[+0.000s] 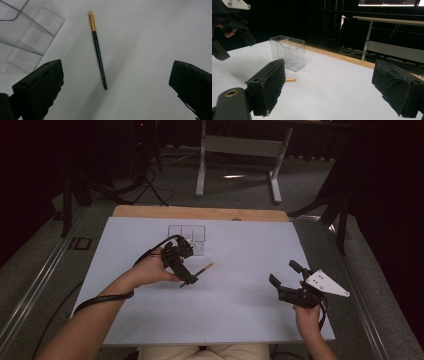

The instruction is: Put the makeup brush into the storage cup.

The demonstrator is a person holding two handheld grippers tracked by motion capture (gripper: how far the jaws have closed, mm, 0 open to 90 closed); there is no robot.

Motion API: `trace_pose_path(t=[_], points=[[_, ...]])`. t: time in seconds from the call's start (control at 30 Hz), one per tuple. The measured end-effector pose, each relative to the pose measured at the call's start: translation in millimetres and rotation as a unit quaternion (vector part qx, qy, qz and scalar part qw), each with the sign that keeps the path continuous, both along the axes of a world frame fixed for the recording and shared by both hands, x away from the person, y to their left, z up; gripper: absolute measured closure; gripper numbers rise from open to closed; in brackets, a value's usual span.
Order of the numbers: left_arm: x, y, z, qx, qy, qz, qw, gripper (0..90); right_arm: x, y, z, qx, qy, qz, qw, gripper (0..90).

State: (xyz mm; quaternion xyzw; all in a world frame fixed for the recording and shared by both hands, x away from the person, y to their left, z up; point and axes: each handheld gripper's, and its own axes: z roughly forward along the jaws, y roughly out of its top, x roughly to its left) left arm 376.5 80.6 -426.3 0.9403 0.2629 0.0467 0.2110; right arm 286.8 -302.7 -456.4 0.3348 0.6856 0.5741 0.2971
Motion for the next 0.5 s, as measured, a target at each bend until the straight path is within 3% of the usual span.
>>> trace_pose_path(t=[0.2,0.27,0.5], points=[[7.7,-7.3,-5.2,0.006,0.011,0.004,0.9999,2.1,-0.4,0.5,-0.1,-0.001,0.0,0.002,1.0,11.8],[10.6,-10.4,-8.3,0.011,0.024,0.006,0.9996,2.3,-0.3,0.4,-0.2,-0.001,0.0,0.002,1.0,11.8],[19.2,-18.7,-20.6,0.029,0.053,0.014,0.9981,14.1,0.0,0.5,-0.6,-0.001,0.001,0.003,1.0,11.8]])
